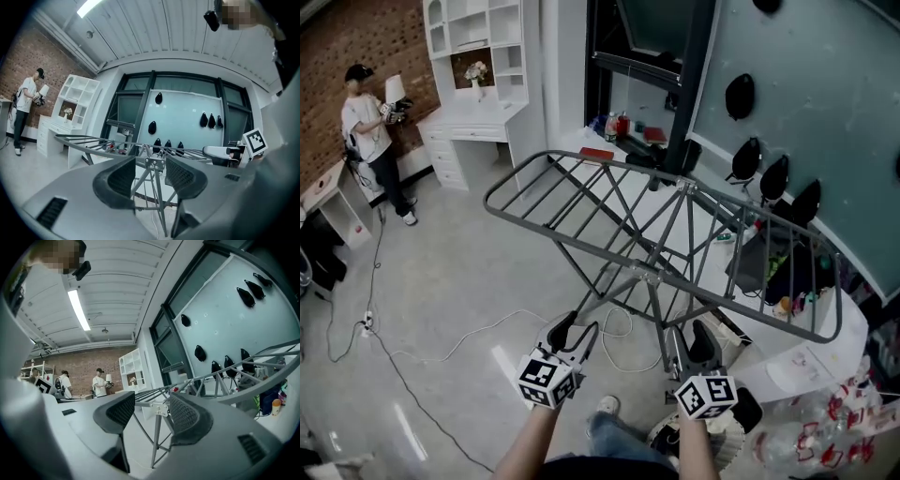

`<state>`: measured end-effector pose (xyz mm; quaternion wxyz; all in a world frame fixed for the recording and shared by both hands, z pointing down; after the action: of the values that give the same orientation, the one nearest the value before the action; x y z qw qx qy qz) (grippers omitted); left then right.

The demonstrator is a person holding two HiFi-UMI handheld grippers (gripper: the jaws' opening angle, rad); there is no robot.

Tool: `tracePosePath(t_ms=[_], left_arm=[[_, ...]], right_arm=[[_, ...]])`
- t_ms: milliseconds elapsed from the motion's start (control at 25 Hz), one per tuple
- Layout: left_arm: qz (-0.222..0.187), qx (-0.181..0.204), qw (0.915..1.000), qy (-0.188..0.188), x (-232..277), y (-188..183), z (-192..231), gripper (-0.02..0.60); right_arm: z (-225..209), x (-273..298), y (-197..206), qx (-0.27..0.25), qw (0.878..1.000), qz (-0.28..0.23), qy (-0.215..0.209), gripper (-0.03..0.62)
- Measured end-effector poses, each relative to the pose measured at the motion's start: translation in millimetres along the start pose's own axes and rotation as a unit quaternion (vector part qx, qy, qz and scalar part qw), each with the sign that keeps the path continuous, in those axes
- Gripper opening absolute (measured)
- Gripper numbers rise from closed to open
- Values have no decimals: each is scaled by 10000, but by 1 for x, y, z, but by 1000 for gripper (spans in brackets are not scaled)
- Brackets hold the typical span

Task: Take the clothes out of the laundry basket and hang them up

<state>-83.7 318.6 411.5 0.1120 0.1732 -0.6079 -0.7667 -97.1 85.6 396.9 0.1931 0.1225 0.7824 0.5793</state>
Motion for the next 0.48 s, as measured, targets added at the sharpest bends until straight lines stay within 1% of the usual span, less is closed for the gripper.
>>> tracePosePath(t_ms=[120,240,360,480], left_arm=[[-50,78,9998,163,55,-9,12,198],[-41,94,9993,348,100,-7,17,198],[26,83,9987,506,133,-2,18,198],[86,59,9978,658,153,2,19,198]], right_arm=[[-18,41,-9,-72,9999,-78,35,216],[-39,67,-14,-99,9998,-156,124,216],[-59,84,-15,-97,9994,-311,114,216],[-72,92,-19,6,9987,-335,372,216]])
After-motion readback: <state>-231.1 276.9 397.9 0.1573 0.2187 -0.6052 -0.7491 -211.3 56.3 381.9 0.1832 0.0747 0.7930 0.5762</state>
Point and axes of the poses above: the fingertips, and each gripper's own axes: x forward along the fingers, z to its left, y out of its underside, the point moved 3 cm from there along -x, backward along the fingers, and after that the axes turned 13 degrees about -z, right-handed, at the moved point
